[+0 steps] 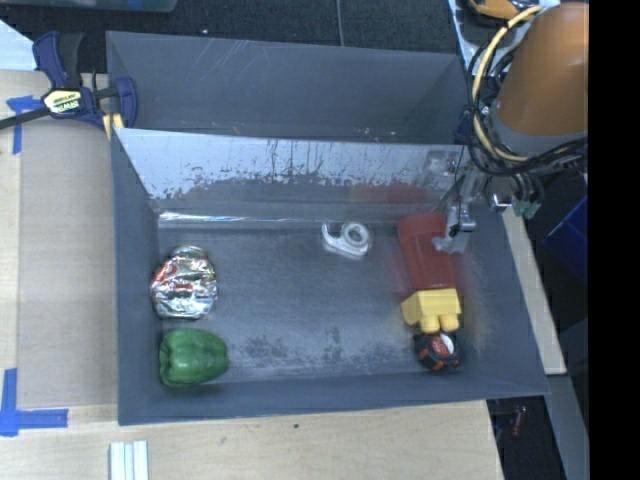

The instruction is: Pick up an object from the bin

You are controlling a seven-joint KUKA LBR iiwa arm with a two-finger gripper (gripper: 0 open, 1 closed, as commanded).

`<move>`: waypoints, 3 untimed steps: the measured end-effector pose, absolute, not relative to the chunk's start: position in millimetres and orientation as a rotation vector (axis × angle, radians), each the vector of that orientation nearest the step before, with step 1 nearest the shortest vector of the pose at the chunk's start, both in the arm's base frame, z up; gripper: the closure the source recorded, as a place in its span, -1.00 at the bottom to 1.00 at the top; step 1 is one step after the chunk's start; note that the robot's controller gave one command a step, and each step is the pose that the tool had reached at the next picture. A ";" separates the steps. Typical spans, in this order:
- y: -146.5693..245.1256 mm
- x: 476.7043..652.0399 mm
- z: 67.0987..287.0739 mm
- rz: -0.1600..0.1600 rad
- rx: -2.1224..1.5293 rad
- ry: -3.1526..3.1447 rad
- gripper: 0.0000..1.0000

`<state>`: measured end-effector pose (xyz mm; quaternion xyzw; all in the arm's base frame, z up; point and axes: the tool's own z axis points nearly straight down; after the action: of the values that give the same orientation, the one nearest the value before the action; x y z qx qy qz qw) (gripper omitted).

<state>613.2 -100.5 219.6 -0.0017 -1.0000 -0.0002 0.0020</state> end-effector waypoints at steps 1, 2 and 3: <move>-100.1 614.8 224.6 0.001 -0.002 -3.146 -1.00; -55.4 604.2 209.0 0.002 0.195 -3.141 -1.00; -89.0 597.5 155.6 0.005 0.703 -3.071 -1.00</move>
Offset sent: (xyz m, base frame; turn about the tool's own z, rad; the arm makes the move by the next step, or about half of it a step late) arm -0.0226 0.1022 -0.0306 -0.2844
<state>597.5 -89.0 155.6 0.2231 -0.9748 0.0017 -0.0043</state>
